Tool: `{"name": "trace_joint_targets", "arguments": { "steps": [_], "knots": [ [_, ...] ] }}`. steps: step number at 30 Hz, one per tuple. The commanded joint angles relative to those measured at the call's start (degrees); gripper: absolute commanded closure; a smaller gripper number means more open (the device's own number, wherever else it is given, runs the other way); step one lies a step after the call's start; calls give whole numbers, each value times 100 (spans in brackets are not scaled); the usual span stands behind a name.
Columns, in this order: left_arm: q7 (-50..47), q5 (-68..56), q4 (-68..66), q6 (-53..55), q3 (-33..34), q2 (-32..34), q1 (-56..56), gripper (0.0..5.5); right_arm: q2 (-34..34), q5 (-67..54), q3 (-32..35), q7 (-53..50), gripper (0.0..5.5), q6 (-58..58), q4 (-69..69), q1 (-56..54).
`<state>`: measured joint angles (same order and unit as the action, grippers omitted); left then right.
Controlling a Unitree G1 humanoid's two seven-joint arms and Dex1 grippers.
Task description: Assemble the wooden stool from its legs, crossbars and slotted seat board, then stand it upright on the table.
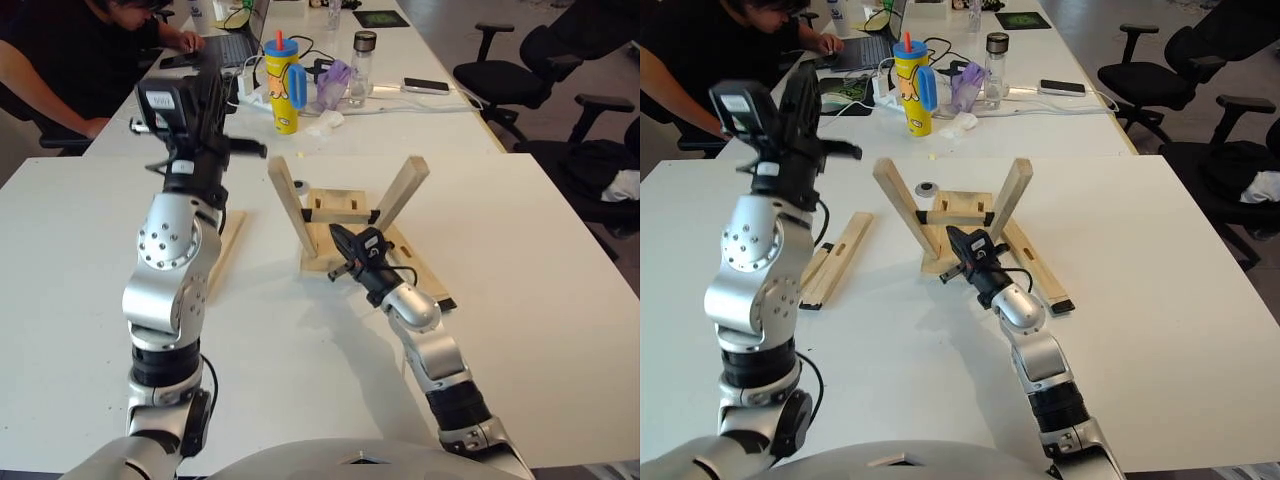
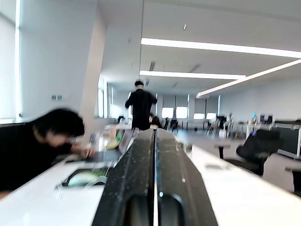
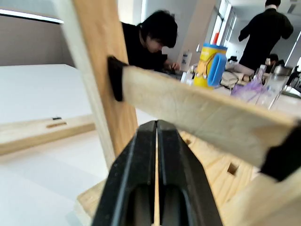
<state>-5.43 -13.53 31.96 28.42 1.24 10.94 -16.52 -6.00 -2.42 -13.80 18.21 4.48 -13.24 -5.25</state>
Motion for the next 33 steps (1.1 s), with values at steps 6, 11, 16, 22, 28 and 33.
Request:
{"name": "trace_joint_targets", "arguments": {
  "steps": [6,11,16,22,28,33],
  "knots": [
    [285,-9,162,601,-367,-210,961,546,-804,-1014,528,426,550,1783,-1158,1668],
    [250,127,-223,438,-148,-311,346,546,-370,-509,1610,-1044,550,1320,-1283,1065],
    [-1,376,-128,278,99,-388,250,546,-18,-121,1756,-1947,550,1563,-1532,216],
    [78,452,-154,283,100,-441,271,546,177,27,1829,-2312,550,1833,-1794,-108],
    [1056,1266,-818,778,-1756,48,-515,546,-93,-536,-409,-71,550,3163,-558,-1277],
    [960,1742,-1263,793,-919,678,-99,546,-936,-412,416,168,550,3412,154,-860]
  ]
}}
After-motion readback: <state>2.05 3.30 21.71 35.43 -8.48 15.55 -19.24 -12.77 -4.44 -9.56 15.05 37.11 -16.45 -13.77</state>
